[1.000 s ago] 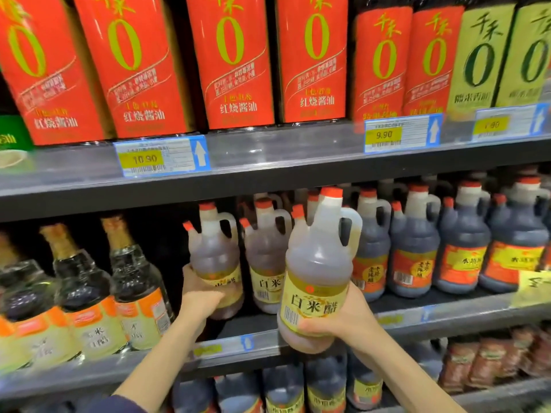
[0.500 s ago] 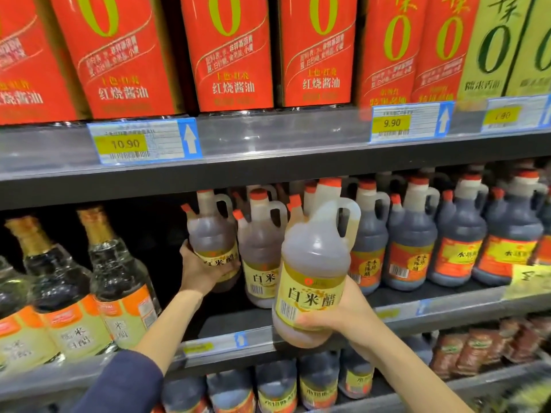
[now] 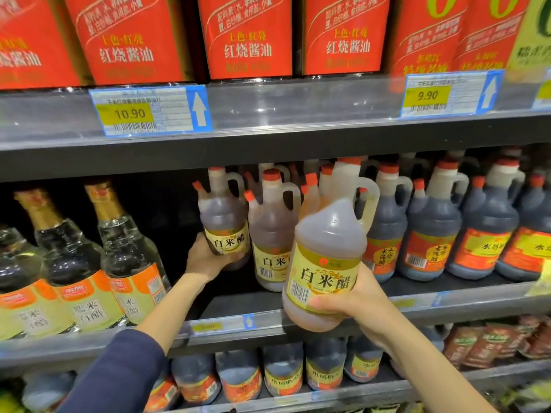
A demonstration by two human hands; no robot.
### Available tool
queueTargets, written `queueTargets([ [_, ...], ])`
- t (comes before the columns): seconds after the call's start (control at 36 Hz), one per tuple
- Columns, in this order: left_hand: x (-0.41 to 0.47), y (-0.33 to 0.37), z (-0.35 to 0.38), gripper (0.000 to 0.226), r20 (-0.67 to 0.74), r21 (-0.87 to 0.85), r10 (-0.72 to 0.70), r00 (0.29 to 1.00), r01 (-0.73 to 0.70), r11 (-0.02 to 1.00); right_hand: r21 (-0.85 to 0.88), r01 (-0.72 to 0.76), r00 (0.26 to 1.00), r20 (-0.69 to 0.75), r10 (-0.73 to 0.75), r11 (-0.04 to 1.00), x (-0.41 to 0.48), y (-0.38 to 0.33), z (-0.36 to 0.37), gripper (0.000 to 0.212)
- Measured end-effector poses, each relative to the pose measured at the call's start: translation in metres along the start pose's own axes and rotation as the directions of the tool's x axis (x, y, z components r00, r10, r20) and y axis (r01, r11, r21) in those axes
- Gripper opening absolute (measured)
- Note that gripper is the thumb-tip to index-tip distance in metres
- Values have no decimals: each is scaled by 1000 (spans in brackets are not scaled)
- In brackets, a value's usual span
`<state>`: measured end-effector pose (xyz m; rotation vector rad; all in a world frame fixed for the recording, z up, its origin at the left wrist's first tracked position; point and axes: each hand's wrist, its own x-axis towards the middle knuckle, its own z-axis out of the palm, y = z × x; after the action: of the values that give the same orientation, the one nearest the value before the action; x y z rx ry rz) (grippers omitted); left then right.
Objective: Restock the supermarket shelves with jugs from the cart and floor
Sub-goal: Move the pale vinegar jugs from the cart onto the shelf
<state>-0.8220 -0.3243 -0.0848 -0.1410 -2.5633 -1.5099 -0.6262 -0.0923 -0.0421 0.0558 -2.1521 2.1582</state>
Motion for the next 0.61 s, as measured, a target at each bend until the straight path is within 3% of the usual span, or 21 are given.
queueTargets([
  [0.36, 19, -4, -1, 78, 66, 58, 35, 997, -39, 998, -82, 8, 1000, 3, -8, 997, -2, 1, 2, 93],
  [0.61, 21, -2, -3, 85, 99, 15, 31, 995, -33, 999, -190, 26, 1000, -5, -27, 981, -4, 1, 6, 89],
])
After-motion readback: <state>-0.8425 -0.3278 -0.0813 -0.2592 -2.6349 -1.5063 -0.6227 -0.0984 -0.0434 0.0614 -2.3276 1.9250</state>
